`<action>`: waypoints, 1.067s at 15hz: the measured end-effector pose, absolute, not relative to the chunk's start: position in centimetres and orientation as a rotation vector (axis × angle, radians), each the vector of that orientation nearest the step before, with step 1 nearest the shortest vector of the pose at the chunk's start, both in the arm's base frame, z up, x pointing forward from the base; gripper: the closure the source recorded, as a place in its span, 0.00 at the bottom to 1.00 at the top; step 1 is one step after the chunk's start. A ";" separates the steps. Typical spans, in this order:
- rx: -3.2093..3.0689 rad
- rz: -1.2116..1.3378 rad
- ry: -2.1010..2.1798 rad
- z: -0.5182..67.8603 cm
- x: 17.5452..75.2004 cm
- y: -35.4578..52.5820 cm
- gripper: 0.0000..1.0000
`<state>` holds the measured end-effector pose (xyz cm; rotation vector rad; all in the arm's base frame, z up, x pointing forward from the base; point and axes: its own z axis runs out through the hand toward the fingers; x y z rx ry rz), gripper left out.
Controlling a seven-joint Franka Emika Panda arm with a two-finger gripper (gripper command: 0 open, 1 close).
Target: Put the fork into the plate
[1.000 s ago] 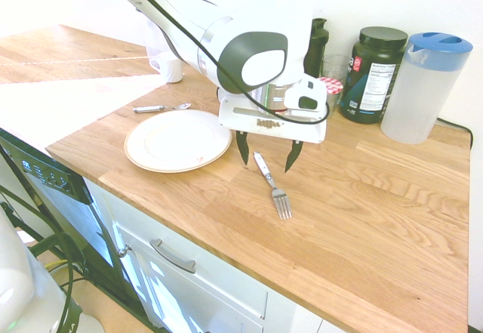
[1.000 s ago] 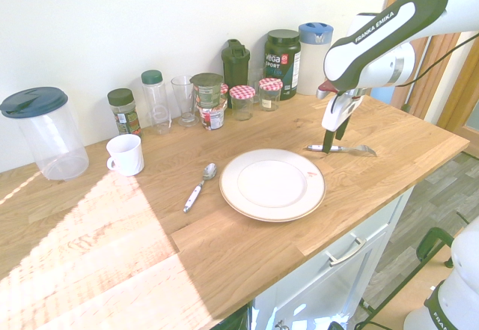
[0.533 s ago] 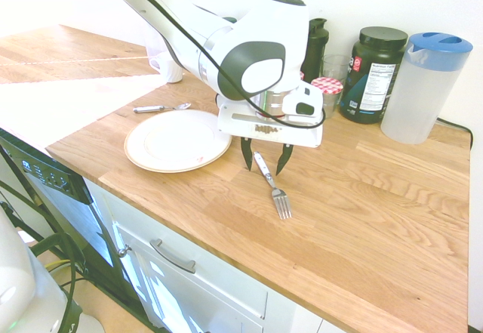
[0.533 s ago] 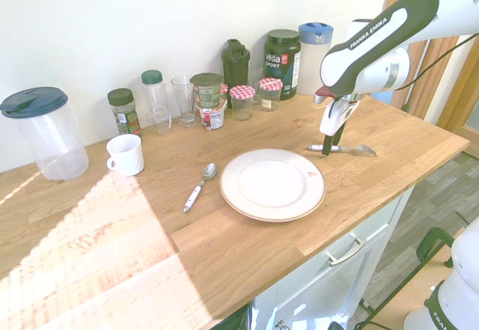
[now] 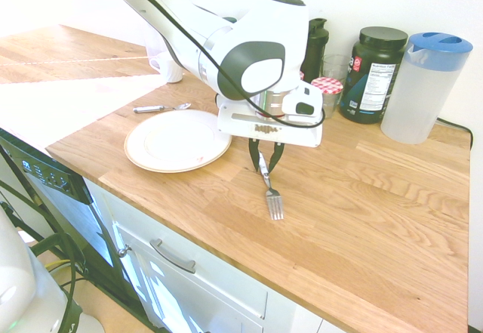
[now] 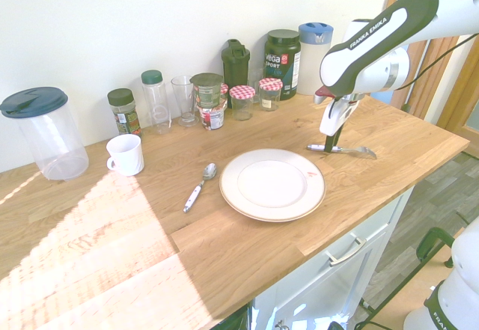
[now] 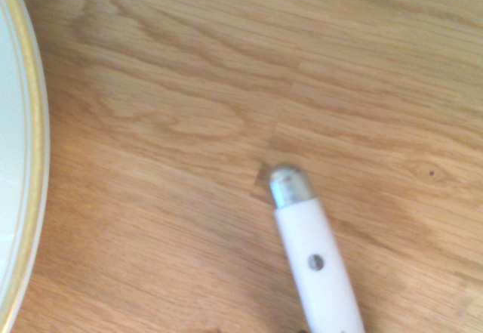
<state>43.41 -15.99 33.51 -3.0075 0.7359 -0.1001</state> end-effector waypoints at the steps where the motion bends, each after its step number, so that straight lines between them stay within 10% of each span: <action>1: -3.008 -0.100 0.736 33.5 43.4 -16.0 1.00; 16: -3.027 -0.228 0.649 39.3 40.4 -13.3 1.00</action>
